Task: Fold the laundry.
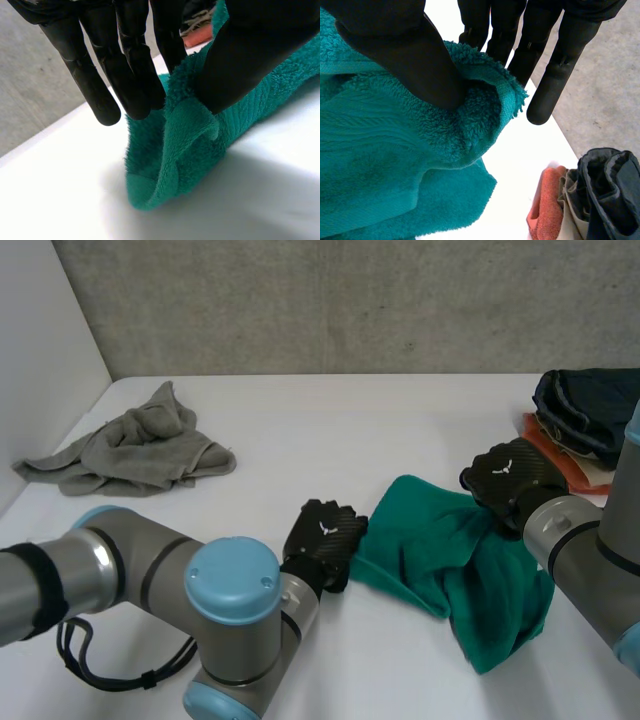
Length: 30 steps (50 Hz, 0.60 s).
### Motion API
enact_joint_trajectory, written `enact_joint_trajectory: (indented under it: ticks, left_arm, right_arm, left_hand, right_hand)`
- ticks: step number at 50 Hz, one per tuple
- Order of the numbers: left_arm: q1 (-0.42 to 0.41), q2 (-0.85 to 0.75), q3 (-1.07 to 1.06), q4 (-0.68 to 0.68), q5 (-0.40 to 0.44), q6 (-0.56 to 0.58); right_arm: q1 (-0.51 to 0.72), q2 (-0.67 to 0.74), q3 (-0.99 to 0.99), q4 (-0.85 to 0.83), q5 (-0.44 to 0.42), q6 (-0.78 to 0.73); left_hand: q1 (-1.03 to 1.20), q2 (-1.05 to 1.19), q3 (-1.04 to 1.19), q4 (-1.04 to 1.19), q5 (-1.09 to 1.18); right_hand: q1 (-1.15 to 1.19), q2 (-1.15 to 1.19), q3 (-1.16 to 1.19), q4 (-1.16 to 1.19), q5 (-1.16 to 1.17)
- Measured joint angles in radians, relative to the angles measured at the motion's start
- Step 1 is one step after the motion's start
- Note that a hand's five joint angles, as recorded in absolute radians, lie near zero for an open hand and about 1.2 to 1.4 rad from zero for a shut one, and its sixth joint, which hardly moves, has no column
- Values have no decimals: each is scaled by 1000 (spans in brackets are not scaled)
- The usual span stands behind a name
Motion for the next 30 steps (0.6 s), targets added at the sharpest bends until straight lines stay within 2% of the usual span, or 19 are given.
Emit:
enact_joint_trajectory:
  ticks: [8, 14, 19, 25, 30]
  left_arm:
    - [74, 239, -85, 19, -13, 1]
    - [182, 531, -170, 10, -11, 12]
    - [238, 677, -219, -40, 10, 62]
    - [273, 665, -251, -103, 40, 111]
    - [297, 508, -217, -115, 52, 143]
  right_arm:
    - [-49, -54, -41, 36, 5, -30]
    - [-110, -150, -121, 184, 2, -148]
    - [-131, -180, -193, 313, -1, -263]
    - [-130, -127, -221, 379, -2, -335]
    - [-113, 21, -248, 376, 12, -384]
  left_hand:
    - [0, 0, 0, 1, 0]
    - [0, 1, 1, 1, 0]
    - [0, 1, 1, 1, 0]
    - [0, 1, 1, 1, 0]
    - [0, 1, 1, 1, 0]
  right_hand:
    - [0, 0, 0, 0, 0]
    - [0, 0, 0, 0, 0]
    - [0, 0, 0, 0, 0]
    - [0, 0, 0, 0, 9]
    - [0, 0, 0, 0, 11]
